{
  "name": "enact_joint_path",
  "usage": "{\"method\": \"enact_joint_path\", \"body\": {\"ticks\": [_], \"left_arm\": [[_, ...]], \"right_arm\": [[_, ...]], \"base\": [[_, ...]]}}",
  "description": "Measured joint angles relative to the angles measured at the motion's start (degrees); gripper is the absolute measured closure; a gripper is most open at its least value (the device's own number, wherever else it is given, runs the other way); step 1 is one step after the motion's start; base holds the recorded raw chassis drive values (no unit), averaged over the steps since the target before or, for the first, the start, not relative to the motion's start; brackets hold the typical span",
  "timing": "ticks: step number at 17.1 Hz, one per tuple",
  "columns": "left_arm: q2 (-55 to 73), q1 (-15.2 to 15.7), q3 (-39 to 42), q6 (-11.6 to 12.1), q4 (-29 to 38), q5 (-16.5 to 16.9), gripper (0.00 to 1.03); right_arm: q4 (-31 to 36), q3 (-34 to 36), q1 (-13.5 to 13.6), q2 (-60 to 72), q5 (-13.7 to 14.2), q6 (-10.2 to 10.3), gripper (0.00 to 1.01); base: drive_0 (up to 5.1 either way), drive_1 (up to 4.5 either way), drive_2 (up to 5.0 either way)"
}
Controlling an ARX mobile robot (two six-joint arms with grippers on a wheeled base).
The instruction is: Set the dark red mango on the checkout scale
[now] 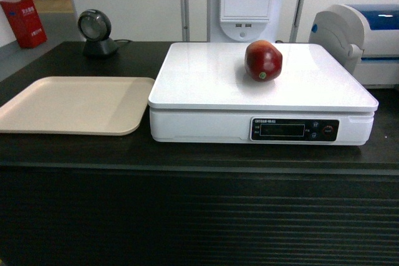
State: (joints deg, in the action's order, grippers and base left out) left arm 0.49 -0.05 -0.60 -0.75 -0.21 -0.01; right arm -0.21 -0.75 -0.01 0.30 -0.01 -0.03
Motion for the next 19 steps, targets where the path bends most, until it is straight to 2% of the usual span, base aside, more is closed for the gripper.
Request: {"method": "enact_joint_path", "body": {"ticks": [19], "left_arm": [[0.0,0.0,0.0,0.2,0.0,0.0,0.05]], "right_arm": [[0.0,0.0,0.0,0.0,0.0,0.0,0.03]], "base": [[0.0,0.00,0.0]]}}
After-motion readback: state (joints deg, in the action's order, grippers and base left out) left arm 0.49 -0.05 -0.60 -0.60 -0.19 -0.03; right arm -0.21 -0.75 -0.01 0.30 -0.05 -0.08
